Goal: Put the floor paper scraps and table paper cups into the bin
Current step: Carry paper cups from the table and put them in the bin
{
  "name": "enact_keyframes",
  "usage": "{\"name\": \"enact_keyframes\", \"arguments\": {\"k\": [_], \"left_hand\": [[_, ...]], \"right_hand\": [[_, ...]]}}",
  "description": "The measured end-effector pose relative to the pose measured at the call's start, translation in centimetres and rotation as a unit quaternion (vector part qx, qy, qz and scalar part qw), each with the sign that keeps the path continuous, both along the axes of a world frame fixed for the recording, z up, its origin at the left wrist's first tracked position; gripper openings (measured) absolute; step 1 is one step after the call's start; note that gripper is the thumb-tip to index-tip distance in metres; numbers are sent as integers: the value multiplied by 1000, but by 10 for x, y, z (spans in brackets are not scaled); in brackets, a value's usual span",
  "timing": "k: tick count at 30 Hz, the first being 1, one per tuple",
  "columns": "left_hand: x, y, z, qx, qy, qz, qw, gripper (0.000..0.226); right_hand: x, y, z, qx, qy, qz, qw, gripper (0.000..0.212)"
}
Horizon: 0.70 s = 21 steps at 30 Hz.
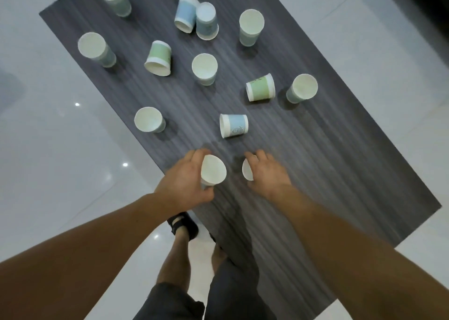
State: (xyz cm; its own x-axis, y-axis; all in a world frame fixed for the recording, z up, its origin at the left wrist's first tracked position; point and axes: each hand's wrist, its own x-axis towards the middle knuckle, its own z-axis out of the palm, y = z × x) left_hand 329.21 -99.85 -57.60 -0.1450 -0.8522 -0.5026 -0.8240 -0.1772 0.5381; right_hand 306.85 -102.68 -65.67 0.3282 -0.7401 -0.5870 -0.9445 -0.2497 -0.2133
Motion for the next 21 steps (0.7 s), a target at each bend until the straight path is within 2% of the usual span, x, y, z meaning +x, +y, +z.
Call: {"name": "enact_keyframes", "arguments": {"k": [3,5,9,15,21], "left_hand": [[11,-3,21,-8,-13,12,1000,88],[21,-3,41,-16,-28,3,999,92],[50,4,84,-51,-43,6,998,79],[105,44,128,-94,-54,84,991,70],[157,108,163,-97,-82,198,972,82]], "right_hand": [[11,10,37,4,-92,-133,987,78],[24,16,66,-24,-99,-155,983,79],[55,28,125,-90,-89,-113,985,76],[106,42,187,-65,-128,-39,989,72],[173,57,221,-58,-148,95,983,69]]}}
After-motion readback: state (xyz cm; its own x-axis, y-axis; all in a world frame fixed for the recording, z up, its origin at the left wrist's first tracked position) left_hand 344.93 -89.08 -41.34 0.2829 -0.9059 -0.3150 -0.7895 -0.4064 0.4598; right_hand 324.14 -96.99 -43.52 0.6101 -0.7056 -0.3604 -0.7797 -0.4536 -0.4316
